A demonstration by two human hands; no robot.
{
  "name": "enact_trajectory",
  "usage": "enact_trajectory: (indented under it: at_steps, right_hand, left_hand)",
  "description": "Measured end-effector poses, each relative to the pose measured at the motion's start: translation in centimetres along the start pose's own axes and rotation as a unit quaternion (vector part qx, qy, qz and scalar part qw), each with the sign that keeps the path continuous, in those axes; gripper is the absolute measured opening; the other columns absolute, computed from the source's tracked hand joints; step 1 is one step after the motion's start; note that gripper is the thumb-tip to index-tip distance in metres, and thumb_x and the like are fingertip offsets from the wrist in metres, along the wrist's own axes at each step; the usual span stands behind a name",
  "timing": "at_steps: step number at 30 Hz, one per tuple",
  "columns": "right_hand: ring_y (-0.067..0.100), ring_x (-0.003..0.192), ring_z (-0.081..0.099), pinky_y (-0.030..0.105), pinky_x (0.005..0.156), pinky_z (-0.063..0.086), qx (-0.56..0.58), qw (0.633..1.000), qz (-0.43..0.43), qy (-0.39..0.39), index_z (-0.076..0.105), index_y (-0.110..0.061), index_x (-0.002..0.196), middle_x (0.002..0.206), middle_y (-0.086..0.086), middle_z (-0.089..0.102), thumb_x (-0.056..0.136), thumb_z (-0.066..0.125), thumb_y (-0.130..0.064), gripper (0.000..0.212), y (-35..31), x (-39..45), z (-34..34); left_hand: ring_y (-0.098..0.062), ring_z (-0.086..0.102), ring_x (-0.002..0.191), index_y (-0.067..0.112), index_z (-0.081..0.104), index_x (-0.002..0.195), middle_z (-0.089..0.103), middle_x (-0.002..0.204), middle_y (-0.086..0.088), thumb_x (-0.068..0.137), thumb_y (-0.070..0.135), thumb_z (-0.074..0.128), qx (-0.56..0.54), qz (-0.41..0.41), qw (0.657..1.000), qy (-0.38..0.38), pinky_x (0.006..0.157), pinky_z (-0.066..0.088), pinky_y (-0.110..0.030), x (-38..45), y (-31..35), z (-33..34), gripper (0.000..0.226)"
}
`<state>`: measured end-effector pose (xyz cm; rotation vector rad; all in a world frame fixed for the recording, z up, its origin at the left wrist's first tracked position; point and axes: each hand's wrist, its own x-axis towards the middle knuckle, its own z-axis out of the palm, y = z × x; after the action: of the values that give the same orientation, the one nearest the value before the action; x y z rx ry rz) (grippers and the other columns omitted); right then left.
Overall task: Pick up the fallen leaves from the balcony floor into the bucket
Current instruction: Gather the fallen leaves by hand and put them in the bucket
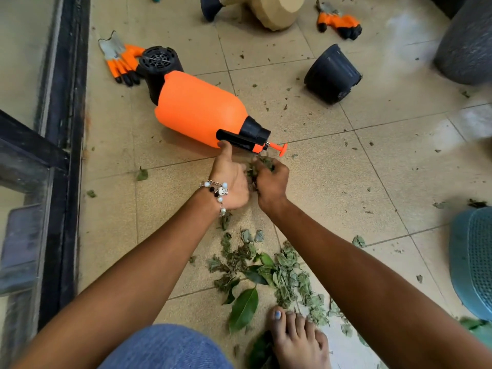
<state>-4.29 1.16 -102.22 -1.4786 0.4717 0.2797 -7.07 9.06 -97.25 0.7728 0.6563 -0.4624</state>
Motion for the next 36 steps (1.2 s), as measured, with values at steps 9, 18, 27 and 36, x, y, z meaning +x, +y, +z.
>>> enact_trajectory:
  at_steps: [9,18,27,36]
  right_hand:
    - [0.016,0.046,0.046,0.019,0.035,0.037,0.196,0.950,0.211,-0.118,0.064,-0.002,0.078,0.065,0.007,0.062,0.092,0.052,0.005,0.019,-0.1,-0.3,-1.6]
    - [0.020,0.054,0.048,0.021,0.039,0.041,0.157,0.958,0.209,-0.114,0.068,0.003,0.085,0.065,0.009,0.058,0.086,0.066,0.001,0.003,0.7,-0.3,-2.2]
    - [0.022,0.059,0.055,0.022,0.038,0.042,0.151,0.967,0.193,-0.074,0.068,0.001,0.082,0.075,0.011,0.065,0.085,0.067,0.002,0.003,0.6,-0.4,-4.6]
    - [0.023,0.050,0.054,0.022,0.037,0.041,0.144,0.973,0.176,-0.035,0.066,-0.001,0.079,0.068,0.013,0.062,0.085,0.068,0.000,0.006,0.2,-0.6,-9.2]
  left_hand:
    - [-0.043,0.058,0.106,-0.001,0.066,0.111,0.061,0.116,-0.025,0.091,0.009,0.052,0.512,0.170,0.624,0.565,0.088,0.047,-0.044,-1.3,4.0,-16.6,0.026]
    - [-0.044,0.056,0.100,-0.001,0.068,0.099,0.058,0.110,-0.026,0.091,0.004,0.053,0.682,0.154,0.515,0.496,0.076,0.044,-0.041,-0.9,2.4,-18.9,0.017]
    - [-0.026,0.059,0.085,0.003,0.068,0.095,0.066,0.095,-0.012,0.093,0.005,0.055,0.680,0.381,0.576,0.244,0.074,0.041,-0.028,-0.1,-1.9,-11.8,0.014]
    - [-0.033,0.051,0.127,0.005,0.059,0.130,0.058,0.134,-0.015,0.089,0.000,0.059,0.773,0.354,0.527,0.002,0.107,0.040,-0.049,0.2,-7.3,-11.3,0.042]
